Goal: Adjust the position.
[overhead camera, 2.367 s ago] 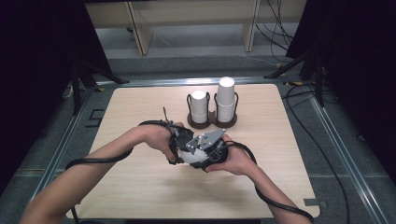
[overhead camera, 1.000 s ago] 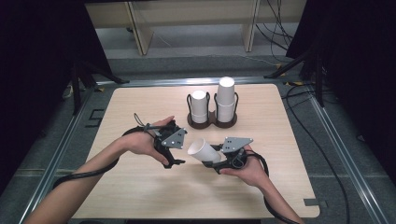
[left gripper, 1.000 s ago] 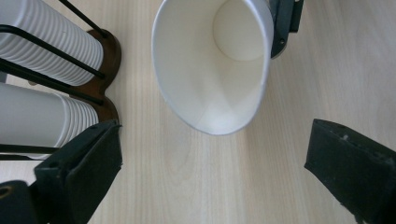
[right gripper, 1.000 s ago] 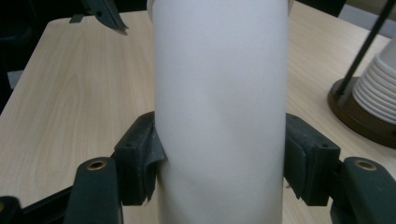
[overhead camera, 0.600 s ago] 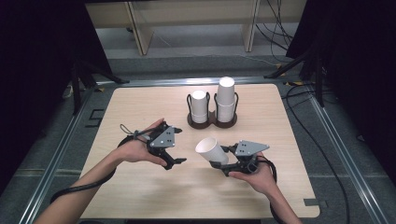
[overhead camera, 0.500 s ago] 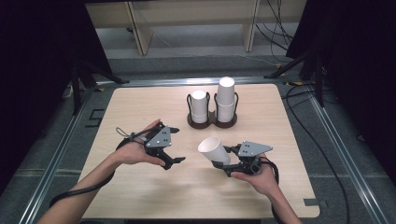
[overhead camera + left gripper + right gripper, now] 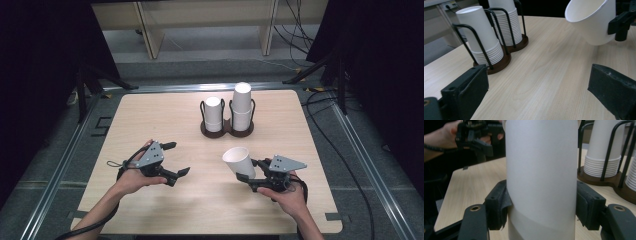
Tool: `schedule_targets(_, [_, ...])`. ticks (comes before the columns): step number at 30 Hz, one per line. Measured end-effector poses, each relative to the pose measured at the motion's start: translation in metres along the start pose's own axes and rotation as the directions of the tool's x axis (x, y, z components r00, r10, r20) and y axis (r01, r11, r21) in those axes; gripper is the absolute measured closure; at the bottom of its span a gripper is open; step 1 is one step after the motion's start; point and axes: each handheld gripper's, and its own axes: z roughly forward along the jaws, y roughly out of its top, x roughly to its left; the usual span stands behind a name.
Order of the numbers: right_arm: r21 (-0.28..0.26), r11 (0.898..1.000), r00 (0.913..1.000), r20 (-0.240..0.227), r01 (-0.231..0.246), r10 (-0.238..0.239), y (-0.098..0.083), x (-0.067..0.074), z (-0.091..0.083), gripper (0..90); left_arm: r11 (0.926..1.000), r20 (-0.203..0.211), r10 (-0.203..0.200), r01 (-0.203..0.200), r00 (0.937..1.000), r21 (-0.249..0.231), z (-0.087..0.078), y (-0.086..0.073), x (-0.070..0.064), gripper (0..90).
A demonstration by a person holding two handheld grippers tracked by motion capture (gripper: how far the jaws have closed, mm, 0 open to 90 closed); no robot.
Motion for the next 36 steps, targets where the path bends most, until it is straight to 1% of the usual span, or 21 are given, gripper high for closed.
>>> schedule_targets(6, [-0.024,1.000,0.9995,0.024,-0.018,0.018,-0.001,-0.001,-0.011,35.9,0.9975,-0.035,-0.040,0.038,0.9986,-0.060,-0.004,-0.016,-0.004,2.8])
schedule_targets(7, [-0.015,0.999,0.9988,0.028,-0.040,0.040,-0.001,0.000,-0.012,35.9,0.9968,-0.040,-0.048,0.045,0.9980,-0.067,-0.004,-0.018,-0.005,3.0])
schedule_targets(8, [0.006,0.999,0.9992,0.023,-0.033,0.033,-0.001,-0.001,-0.013,35.9,0.9965,-0.042,-0.063,0.060,0.9971,-0.058,-0.005,-0.020,-0.006,3.4])
schedule_targets(9, [0.014,1.000,0.9994,0.032,-0.009,0.008,-0.002,-0.003,-0.014,36.0,0.9974,-0.048,-0.045,0.043,0.9978,-0.058,-0.005,-0.021,-0.005,3.8])
schedule_targets(12, [0.075,0.997,0.9990,0.030,-0.034,0.032,-0.003,-0.002,-0.015,36.1,0.9976,-0.045,-0.047,0.045,0.9979,-0.052,-0.003,-0.024,-0.006,3.9])
schedule_targets(13, [0.096,0.994,0.9986,0.036,-0.043,0.040,-0.003,-0.001,-0.015,36.1,0.9988,-0.044,-0.039,0.038,0.9983,-0.032,-0.003,-0.024,-0.008,4.2])
schedule_targets(18, [0.159,0.987,0.9974,0.069,0.009,-0.020,-0.003,0.002,-0.013,36.3,0.9989,-0.015,-0.040,0.039,0.9991,-0.024,0.006,-0.023,-0.015,5.0])
schedule_targets(19, [0.153,0.988,0.9980,0.062,0.006,-0.015,-0.003,0.003,-0.013,36.2,0.9992,-0.015,-0.038,0.038,0.9992,-0.014,0.007,-0.022,-0.017,5.7])
schedule_targets(20, [0.146,0.989,0.9967,0.067,0.035,-0.046,-0.003,0.002,-0.012,36.3,0.9991,-0.009,-0.041,0.041,0.9991,-0.015,0.009,-0.021,-0.018,6.6])
schedule_targets(22, [0.136,0.990,0.9969,0.067,0.033,-0.042,-0.002,0.002,-0.012,36.3,0.9992,0.002,-0.039,0.039,0.9993,-0.014,0.012,-0.019,-0.022,6.8])
schedule_targets(23, [0.119,0.993,0.9989,0.046,-0.004,-0.001,-0.003,0.004,-0.011,36.3,0.9989,0.014,-0.045,0.045,0.9989,-0.016,0.014,-0.018,-0.023,6.8])
schedule_targets(24, [0.119,0.993,0.9990,0.044,-0.007,0.002,-0.002,0.003,-0.012,36.2,0.9982,0.014,-0.053,0.053,0.9985,-0.028,0.016,-0.018,-0.024,6.9])
schedule_targets(25, [0.111,0.994,0.9981,0.056,0.020,-0.026,-0.002,0.002,-0.012,36.3,0.9971,0.025,-0.069,0.070,0.9973,-0.030,0.018,-0.017,-0.025,7.5])
schedule_targets(27, [0.071,0.997,0.9973,0.072,0.009,-0.014,-0.003,0.004,-0.013,36.3,0.9929,0.042,-0.111,0.113,0.9929,-0.037,0.023,-0.016,-0.029,8.3])
schedule_targets(28, [0.059,0.998,0.9986,0.052,0.002,-0.005,-0.003,0.004,-0.012,36.3,0.9891,0.056,-0.136,0.139,0.9891,-0.048,0.027,-0.015,-0.031,8.9])
schedule_targets(29, [0.040,0.999,0.9967,0.073,0.034,-0.036,-0.002,0.005,-0.012,36.3,0.9864,0.073,-0.154,0.158,0.9853,-0.047,0.031,-0.014,-0.033,9.4])
schedule_targets(30, [0.027,1.000,0.9980,0.063,-0.002,0.000,-0.003,0.008,-0.010,36.3,0.9831,0.087,-0.171,0.176,0.9814,-0.051,0.034,-0.012,-0.035,9.8])
schedule_targets(31, [0.028,1.000,0.9982,0.060,0.007,-0.009,-0.002,0.009,-0.010,36.2,0.9778,0.114,-0.190,0.199,0.9751,-0.067,0.040,-0.011,-0.037,10.4])
schedule_targets(32, [0.005,1.000,0.9960,0.087,0.021,-0.022,-0.002,0.010,-0.008,36.2,0.9764,0.140,-0.195,0.206,0.9707,-0.065,0.044,-0.007,-0.039,10.4])
schedule_targets(33, [0.017,1.000,0.9973,0.073,0.006,-0.007,-0.002,0.012,-0.007,36.2,0.9748,0.150,-0.204,0.215,0.9674,-0.060,0.047,-0.004,-0.041,10.8])
schedule_targets(36, [-0.007,1.000,0.9986,0.052,0.005,-0.005,-0.003,0.015,-0.001,36.2,0.9702,0.202,-0.218,0.235,0.9548,-0.061,0.058,0.004,-0.046,11.0])
